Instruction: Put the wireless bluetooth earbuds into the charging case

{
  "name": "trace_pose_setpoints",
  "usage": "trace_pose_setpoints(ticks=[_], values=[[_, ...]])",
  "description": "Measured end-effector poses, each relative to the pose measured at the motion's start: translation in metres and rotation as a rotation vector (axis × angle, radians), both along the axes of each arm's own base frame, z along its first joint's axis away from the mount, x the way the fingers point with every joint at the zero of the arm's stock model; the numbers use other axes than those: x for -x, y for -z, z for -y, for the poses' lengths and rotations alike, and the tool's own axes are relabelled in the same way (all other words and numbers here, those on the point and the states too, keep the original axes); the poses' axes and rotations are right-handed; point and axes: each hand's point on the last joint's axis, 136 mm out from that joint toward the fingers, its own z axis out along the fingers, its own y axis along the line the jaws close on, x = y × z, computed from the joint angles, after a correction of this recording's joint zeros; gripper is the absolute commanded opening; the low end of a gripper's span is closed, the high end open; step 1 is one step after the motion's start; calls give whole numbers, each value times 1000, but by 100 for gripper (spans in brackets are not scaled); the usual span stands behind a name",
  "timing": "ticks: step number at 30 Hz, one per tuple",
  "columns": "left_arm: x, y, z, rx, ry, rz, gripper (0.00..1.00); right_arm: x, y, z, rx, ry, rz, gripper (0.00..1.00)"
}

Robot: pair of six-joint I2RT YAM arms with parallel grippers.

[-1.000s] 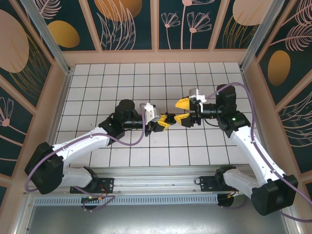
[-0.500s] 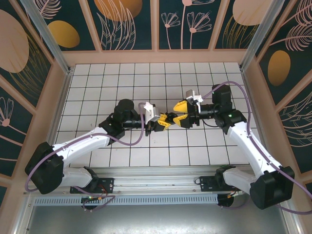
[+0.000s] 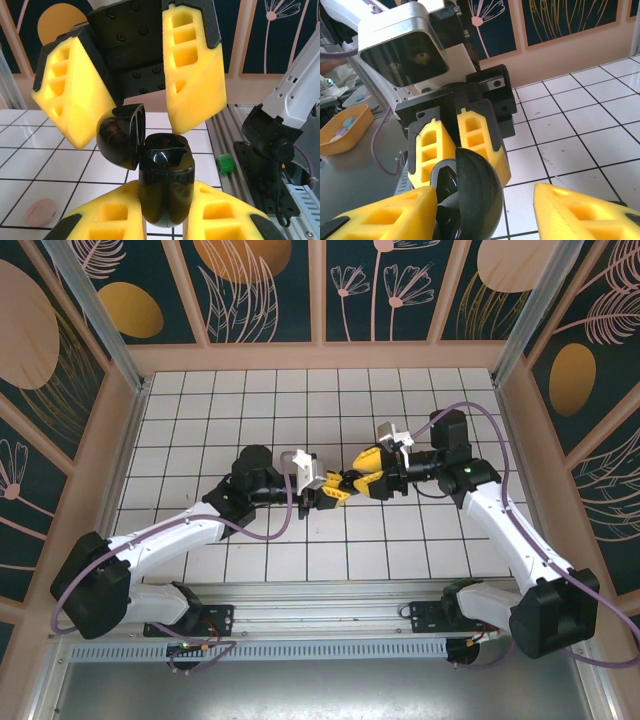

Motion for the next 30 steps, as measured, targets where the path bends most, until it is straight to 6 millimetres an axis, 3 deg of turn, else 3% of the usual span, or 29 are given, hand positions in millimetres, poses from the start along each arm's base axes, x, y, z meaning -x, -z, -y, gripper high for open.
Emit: trace_pose_setpoints(ticks=[7, 14, 20, 25, 30], values=[[-17, 22, -27, 75, -112, -80, 12, -18, -5, 3, 44, 135, -47, 57], [-38, 33, -60, 162, -249, -131, 11, -55, -3, 15, 156, 375, -107, 50], [-49, 43, -86, 209, -341, -150, 11, -96, 35, 18, 344, 523, -227, 48], [-49, 54, -99, 227, -391, -159, 11, -98, 80, 9, 512, 467, -199, 48], [-49, 60, -108, 247, -445, -153, 9, -107, 102, 4, 609, 366, -64, 46]])
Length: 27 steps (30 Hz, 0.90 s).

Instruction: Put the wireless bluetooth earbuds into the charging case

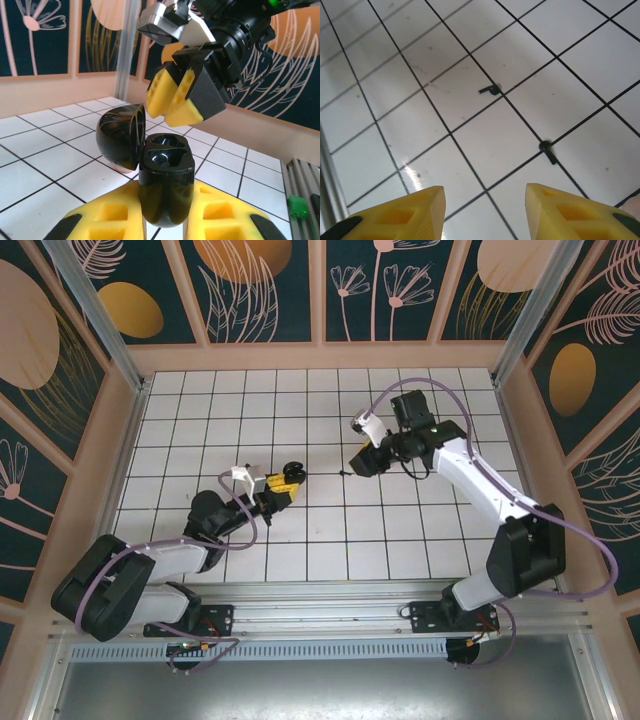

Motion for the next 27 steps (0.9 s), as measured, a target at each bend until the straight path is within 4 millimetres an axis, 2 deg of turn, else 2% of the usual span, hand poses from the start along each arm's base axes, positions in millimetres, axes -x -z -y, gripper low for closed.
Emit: trace_pose_setpoints(ticks=[5, 8, 14, 18, 27], values=[[0, 13, -15, 7, -68, -19, 9, -11, 30, -10, 139, -155, 74, 45], [-1, 18, -22, 10, -99, -29, 10, -16, 55, -15, 221, -237, 88, 44], [-6, 16, -26, 22, -135, -20, 10, -29, 98, -14, 358, -330, 89, 44], [-7, 16, -27, 23, -143, -21, 10, -41, 115, -15, 414, -358, 91, 44], [-8, 20, -28, 1, -149, -29, 10, -62, 137, -21, 468, -392, 103, 44]])
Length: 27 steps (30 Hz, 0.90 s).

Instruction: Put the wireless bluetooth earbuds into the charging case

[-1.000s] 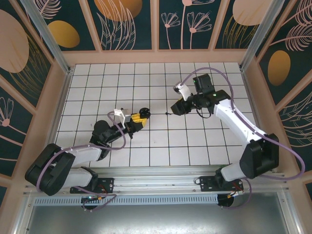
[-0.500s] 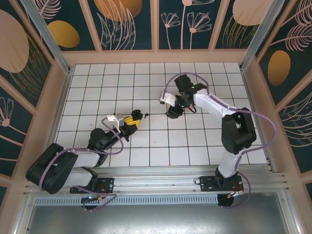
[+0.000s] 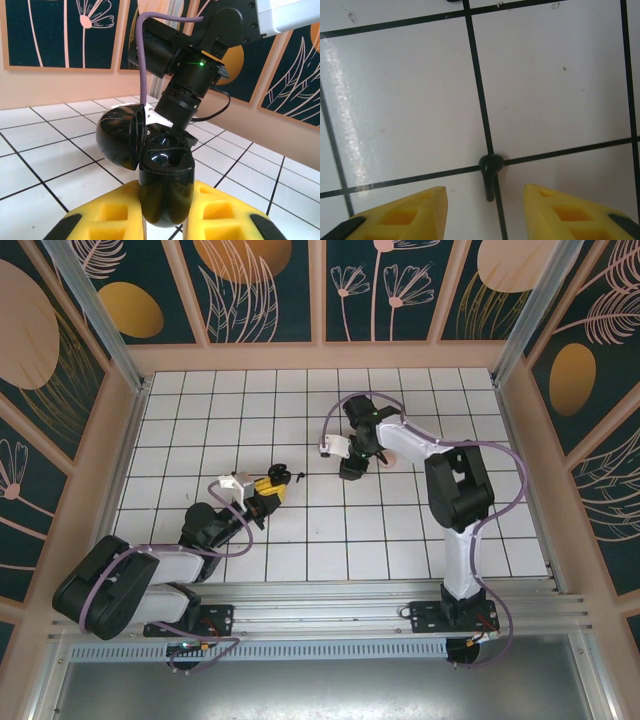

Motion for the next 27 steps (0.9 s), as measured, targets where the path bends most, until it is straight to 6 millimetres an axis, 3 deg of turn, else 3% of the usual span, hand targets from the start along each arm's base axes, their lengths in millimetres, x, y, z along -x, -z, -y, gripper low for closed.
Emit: trace_pose_setpoints(ticks=[8, 16, 22, 27], values=[[-1, 5, 1, -23, -1, -15, 10, -1, 21, -6, 21, -17, -36, 44], [-4, 3, 2, -29, -1, -8, 10, -3, 29, -8, 35, -18, -48, 37], [-5, 2, 3, -40, -2, -3, 10, -3, 37, -4, 62, -13, -57, 29], [-5, -1, 3, -49, -3, 9, 10, -4, 37, -4, 68, -14, -54, 16]])
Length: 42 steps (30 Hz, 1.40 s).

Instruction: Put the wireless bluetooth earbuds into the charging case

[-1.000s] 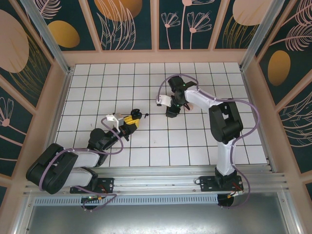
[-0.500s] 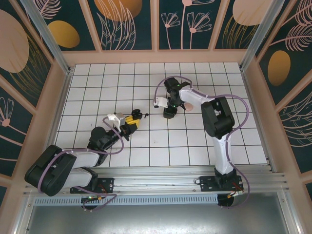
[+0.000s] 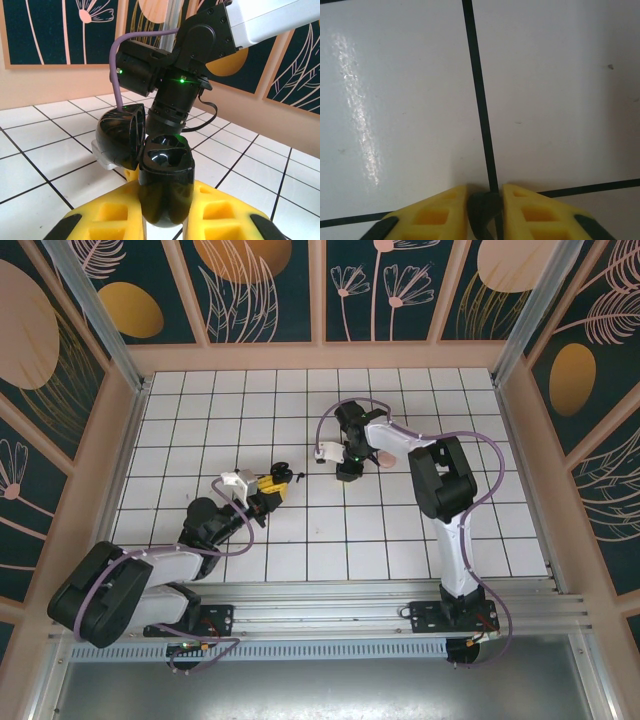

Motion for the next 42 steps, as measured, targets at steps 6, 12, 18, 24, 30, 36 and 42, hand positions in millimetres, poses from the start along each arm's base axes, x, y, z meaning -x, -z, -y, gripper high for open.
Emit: trace_pose_setpoints(ticks=[6, 12, 18, 24, 30, 36, 42], values=[[0, 2, 0, -17, 0, -2, 10, -1, -1, 0, 1, 5, 1, 10], [-1, 1, 3, -39, 14, 9, 10, -2, -2, -1, -9, 16, 4, 8], [0, -3, 9, -52, 50, 24, 9, 0, -20, -3, -136, 95, 13, 8], [-6, -16, 16, -36, 69, 57, 8, 0, -98, 1, -415, 218, 75, 8], [-18, -25, 33, -10, 108, 65, 8, 28, -172, 8, -745, 320, 82, 8], [-18, -42, 65, 15, 195, 106, 8, 63, -216, 13, -986, 391, 47, 8], [-14, -50, 86, 35, 259, 130, 8, 91, -263, 21, -1196, 397, 69, 9]])
